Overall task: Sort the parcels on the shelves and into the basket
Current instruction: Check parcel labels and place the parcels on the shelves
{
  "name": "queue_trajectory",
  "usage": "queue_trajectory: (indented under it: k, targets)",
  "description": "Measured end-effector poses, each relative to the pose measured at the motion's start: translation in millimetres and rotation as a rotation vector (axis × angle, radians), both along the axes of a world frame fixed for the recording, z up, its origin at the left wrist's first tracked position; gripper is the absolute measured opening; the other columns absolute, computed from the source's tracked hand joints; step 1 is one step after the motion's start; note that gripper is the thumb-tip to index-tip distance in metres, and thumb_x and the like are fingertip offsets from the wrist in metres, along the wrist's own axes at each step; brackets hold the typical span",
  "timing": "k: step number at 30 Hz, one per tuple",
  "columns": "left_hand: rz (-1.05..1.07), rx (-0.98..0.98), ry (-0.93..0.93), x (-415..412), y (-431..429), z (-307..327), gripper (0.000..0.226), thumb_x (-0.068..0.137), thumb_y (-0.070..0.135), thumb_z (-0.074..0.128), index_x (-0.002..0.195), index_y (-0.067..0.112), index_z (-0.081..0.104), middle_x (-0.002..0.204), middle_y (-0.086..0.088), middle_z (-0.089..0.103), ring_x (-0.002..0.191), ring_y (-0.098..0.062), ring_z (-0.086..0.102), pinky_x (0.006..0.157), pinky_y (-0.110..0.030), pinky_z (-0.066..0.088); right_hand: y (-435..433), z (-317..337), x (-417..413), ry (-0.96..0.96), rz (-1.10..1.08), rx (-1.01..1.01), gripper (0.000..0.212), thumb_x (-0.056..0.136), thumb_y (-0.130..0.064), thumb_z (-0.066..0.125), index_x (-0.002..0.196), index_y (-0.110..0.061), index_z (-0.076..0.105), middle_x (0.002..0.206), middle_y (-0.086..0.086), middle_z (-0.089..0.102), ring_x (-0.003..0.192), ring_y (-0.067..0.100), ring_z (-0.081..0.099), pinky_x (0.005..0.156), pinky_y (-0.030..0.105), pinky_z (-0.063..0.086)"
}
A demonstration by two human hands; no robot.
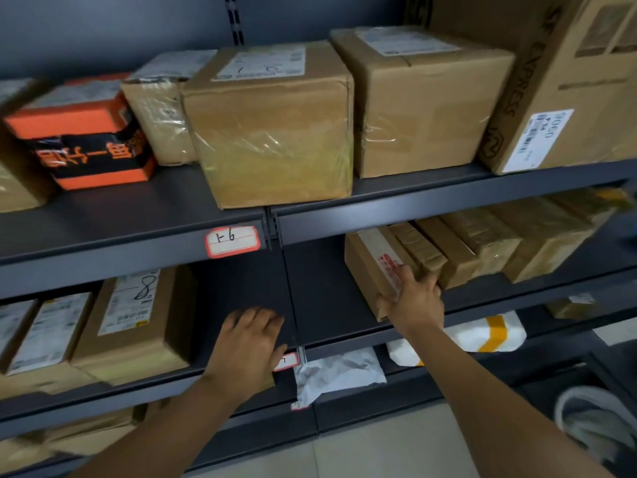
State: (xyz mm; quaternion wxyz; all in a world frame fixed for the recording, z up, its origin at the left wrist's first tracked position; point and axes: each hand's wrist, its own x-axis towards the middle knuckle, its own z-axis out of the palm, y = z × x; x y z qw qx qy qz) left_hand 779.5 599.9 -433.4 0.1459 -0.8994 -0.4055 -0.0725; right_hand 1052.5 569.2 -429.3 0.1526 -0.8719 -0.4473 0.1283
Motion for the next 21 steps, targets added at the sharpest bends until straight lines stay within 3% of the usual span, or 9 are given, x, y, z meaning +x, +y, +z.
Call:
queue_trajectory:
  k: [4,7,12,14,17,19,21]
  targets:
    - [0.049,-0.022,-0.017,-5.5,-0.2,-3.3,0.05,0.054,0.038,0.087,0.096,0.014,0.074,0.092,-0.004,0.069,0.087,-0.024,0.067,0.076,-0.04,0.054,4.1,3.4,-25.9,-0.147,0.072,0.072,0.073,0.064,-0.044,0.077,0.123,-0.021,0.04,0.125,0.019,0.035,0.113,0.038,0.038,0.092,0.048,0.045]
    - [0.079,-0.036,-0.027,-12.8,-0.8,-5.8,0.051,0.054,0.037,0.088,0.097,0.013,0.074,0.093,-0.004,0.069,0.088,-0.025,0.066,0.077,-0.041,0.054,2.1,-11.4,-49.7,-0.374,0.272,0.215,0.087,0.032,-0.037,0.09,0.107,-0.017,0.049,0.104,0.017,0.044,0.092,0.037,0.045,0.077,0.05,0.05]
    - [0.096,-0.035,-0.051,-23.6,0.2,-11.0,0.053,0.052,0.037,0.089,0.097,0.012,0.074,0.093,-0.004,0.069,0.088,-0.025,0.066,0.075,-0.041,0.055,0.1,-31.5,-74.5,-0.414,0.539,0.293,0.107,0.026,-0.045,0.093,0.121,-0.023,0.047,0.101,0.008,0.048,0.088,0.026,0.045,0.073,0.045,0.053]
    - [0.094,-0.037,-0.066,-24.8,0.3,-13.3,0.054,0.05,0.036,0.089,0.096,0.013,0.074,0.093,-0.003,0.069,0.088,-0.024,0.067,0.074,-0.04,0.055,1.2,-30.8,-76.0,-0.334,0.526,0.285,0.099,0.042,-0.052,0.089,0.126,-0.021,0.047,0.103,0.007,0.055,0.088,0.025,0.051,0.072,0.041,0.053]
    - [0.088,-0.049,-0.074,-25.1,-1.0,-16.1,0.053,0.049,0.036,0.089,0.096,0.015,0.075,0.093,-0.002,0.069,0.088,-0.023,0.067,0.073,-0.039,0.055,10.5,-21.8,-69.6,-0.069,0.364,0.26,0.084,0.073,-0.049,0.074,0.141,-0.018,0.036,0.132,0.011,0.042,0.115,0.031,0.04,0.094,0.048,0.043]
    - [0.087,-0.057,-0.076,-27.3,-2.1,-17.9,0.053,0.05,0.037,0.089,0.096,0.016,0.075,0.093,-0.001,0.069,0.088,-0.022,0.067,0.074,-0.038,0.055,20.1,-21.6,-62.5,0.178,0.28,0.172,0.1,0.07,-0.052,0.075,0.148,-0.022,0.019,0.147,0.008,0.025,0.133,0.03,0.024,0.109,0.048,0.031]
    - [0.088,-0.065,-0.079,-31.1,-3.3,-19.0,0.053,0.05,0.037,0.09,0.096,0.017,0.074,0.093,-0.001,0.069,0.088,-0.022,0.067,0.075,-0.038,0.056,28.2,-23.1,-59.3,0.414,0.286,0.106,0.117,0.053,-0.052,0.083,0.147,-0.03,0.016,0.147,0.002,0.031,0.137,0.028,0.026,0.113,0.047,0.028]
